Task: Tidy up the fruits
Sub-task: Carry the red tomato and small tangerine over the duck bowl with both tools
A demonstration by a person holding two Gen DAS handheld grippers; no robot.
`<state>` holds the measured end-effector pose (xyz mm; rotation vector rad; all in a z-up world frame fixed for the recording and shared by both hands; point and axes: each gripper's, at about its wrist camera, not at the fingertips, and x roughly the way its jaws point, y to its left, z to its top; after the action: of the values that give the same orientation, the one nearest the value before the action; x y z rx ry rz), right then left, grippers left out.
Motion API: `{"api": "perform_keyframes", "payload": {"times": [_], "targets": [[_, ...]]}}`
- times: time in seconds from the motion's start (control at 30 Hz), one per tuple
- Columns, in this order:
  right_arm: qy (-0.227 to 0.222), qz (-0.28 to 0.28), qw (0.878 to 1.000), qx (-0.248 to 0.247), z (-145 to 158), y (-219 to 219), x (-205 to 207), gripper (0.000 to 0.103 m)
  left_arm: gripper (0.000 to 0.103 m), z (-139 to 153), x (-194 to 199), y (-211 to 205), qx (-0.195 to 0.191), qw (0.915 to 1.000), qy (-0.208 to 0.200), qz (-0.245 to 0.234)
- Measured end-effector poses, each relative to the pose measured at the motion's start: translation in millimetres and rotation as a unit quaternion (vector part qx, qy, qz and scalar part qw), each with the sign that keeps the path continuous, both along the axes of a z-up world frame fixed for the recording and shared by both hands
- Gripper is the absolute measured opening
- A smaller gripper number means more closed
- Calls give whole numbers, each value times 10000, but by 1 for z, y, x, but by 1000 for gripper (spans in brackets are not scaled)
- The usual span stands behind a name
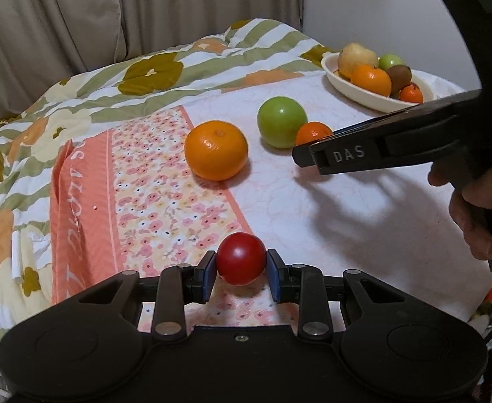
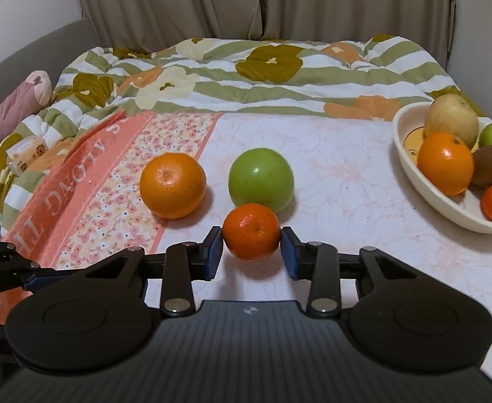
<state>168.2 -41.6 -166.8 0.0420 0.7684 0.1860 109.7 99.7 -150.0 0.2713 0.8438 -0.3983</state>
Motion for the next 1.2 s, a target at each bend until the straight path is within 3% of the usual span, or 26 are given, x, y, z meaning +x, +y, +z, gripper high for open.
{"api": "perform_keyframes", "payload": {"times": [0.37, 0.73, 1.2], "targets": [[-165, -147, 9998, 23, 42, -51, -25, 52, 35, 40, -6, -36, -111, 9997, -197, 97], [-237, -400, 9989, -46, 75, -138, -39, 52, 35, 76, 1, -110, -270, 9988, -415, -18], [-150, -508, 9985, -148, 81, -252, -19, 52, 35, 82, 38, -213, -382, 9984, -393, -127]]}}
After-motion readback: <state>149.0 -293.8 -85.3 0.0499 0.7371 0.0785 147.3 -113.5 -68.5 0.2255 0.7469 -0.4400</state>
